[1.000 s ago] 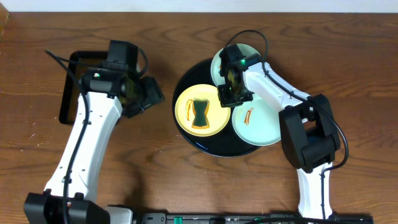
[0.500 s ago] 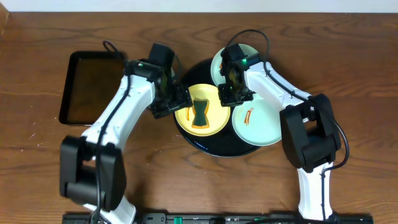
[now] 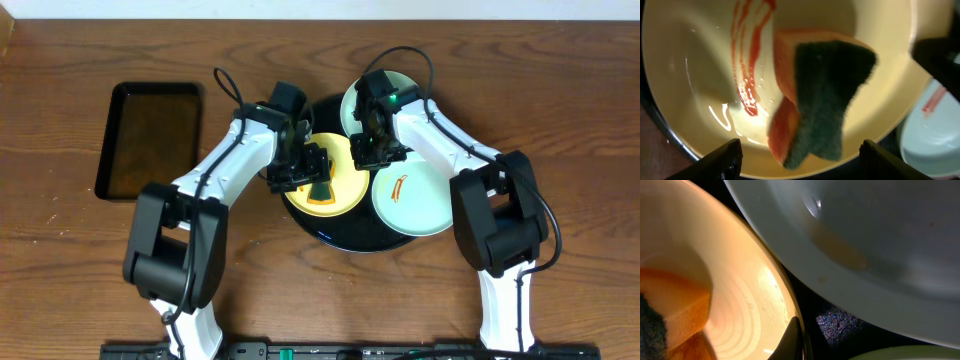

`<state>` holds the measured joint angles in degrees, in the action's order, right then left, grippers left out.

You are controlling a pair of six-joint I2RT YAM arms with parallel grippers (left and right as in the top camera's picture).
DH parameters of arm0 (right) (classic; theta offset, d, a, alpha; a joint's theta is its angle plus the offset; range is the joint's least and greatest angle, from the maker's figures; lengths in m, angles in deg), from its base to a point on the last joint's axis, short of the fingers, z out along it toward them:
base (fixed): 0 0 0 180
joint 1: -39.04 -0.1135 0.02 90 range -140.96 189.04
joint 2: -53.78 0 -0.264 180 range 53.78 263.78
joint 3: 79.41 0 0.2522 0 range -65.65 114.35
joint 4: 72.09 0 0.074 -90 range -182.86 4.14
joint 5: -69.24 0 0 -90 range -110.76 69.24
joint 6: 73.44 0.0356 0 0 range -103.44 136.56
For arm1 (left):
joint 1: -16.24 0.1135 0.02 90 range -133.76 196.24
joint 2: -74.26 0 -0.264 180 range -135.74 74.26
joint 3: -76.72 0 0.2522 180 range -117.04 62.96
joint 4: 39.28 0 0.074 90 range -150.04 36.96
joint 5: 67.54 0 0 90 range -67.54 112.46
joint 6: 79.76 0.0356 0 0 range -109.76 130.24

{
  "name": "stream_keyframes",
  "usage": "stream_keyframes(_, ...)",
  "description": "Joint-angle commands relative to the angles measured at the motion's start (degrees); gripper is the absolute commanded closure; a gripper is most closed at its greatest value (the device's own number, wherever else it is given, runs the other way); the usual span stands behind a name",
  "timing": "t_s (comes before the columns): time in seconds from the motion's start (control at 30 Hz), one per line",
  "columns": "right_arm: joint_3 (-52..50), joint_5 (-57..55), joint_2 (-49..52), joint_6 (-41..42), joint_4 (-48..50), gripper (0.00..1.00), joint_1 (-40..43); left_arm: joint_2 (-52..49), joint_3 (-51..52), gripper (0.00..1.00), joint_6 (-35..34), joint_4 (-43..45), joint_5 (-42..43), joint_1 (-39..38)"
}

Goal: Clean dirty plates on tray and stack at the side
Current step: 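Regrasp the sponge on the yellow plate with the left gripper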

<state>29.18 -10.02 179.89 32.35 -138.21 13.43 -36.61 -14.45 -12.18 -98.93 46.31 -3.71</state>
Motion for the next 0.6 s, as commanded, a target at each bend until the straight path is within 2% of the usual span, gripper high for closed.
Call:
stream_keyframes(0.0,1.0,3.3,0.3,0.9,0.7,0.99,-0.3,-2.6,0.4,0.24,0.8,1.4,-1.8,0.1)
stream_keyframes(0.23,1.0,3.3,0.3,0.9,0.6,0.99,-0.3,-3.3,0.4,0.24,2.3,2.5,-2.4,-2.8)
stream_keyframes(0.47,1.0,3.3,0.3,0.9,0.5,0.99,-0.3,-3.3,0.4,0.25,1.2,3.2,-8.5,-4.6)
stream_keyframes(0.5,1.0,3.3,0.3,0.9,0.5,0.99,-0.3,-3.3,0.4,0.27,1.2,3.3,-8.5,-4.6)
stream_keyframes(0.57,1.0,3.3,0.3,0.9,0.5,0.99,-0.3,-3.3,0.4,0.37,1.2,3.6,-10.2,-4.7)
